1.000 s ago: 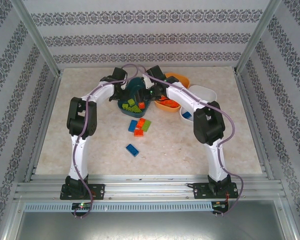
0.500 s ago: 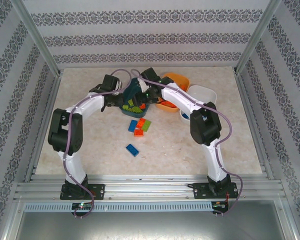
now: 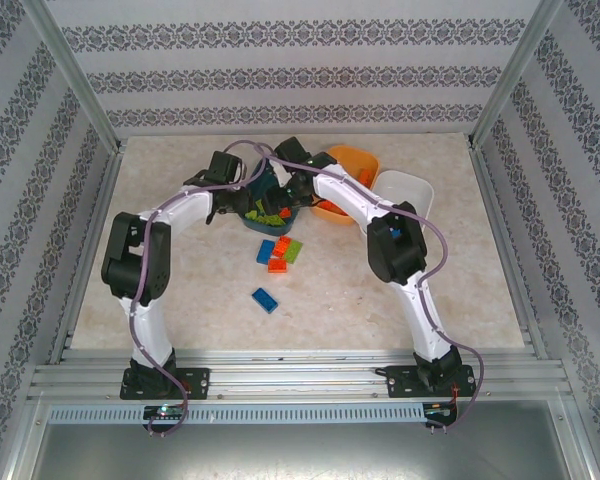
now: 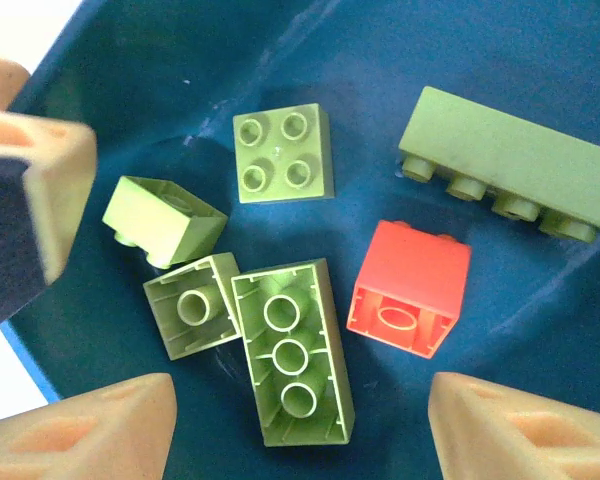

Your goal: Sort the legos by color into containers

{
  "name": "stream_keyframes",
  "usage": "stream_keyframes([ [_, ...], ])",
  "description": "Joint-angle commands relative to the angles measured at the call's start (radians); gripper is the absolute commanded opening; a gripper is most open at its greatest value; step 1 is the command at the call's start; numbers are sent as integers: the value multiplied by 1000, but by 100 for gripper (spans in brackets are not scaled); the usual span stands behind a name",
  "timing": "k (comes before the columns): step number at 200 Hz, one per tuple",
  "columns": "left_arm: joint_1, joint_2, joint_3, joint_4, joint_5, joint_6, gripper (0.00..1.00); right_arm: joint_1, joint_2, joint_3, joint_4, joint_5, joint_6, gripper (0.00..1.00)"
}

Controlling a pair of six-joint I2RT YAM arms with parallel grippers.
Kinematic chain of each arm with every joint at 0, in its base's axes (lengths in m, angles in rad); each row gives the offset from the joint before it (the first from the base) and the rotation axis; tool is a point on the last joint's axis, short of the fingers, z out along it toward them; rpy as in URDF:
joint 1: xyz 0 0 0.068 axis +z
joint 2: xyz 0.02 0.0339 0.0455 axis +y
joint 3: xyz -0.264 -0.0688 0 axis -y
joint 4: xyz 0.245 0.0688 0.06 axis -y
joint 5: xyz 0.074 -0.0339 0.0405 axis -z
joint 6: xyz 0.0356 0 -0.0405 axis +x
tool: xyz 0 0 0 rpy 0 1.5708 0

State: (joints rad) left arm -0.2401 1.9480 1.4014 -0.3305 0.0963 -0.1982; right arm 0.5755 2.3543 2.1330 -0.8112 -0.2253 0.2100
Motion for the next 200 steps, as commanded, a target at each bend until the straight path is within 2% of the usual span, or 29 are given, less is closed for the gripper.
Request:
stream_keyframes([
  [1, 9, 43, 65, -44, -4, 16, 32, -19, 41, 55, -44, 3, -8, 68],
  [23, 9, 94, 114, -73, 30, 21, 17, -28, 59, 72, -50, -2, 1, 68],
  [46, 11, 134, 160, -101, 49, 22, 8, -30, 63, 77, -44, -5, 7, 68],
  [77, 9, 154, 186, -123, 58, 20, 0, -34, 65, 74, -44, -6, 11, 68],
  [101, 9, 124, 149, -98, 42, 10, 0, -34, 58, 72, -50, -10, 7, 68],
  [135, 3, 8, 3, 37, 12, -12, 0, -29, 48, 77, -75, 10, -23, 68],
  [200, -27, -161, -173, 170, 1, 12, 0, 8, 55, 95, -129, 128, -122, 72],
])
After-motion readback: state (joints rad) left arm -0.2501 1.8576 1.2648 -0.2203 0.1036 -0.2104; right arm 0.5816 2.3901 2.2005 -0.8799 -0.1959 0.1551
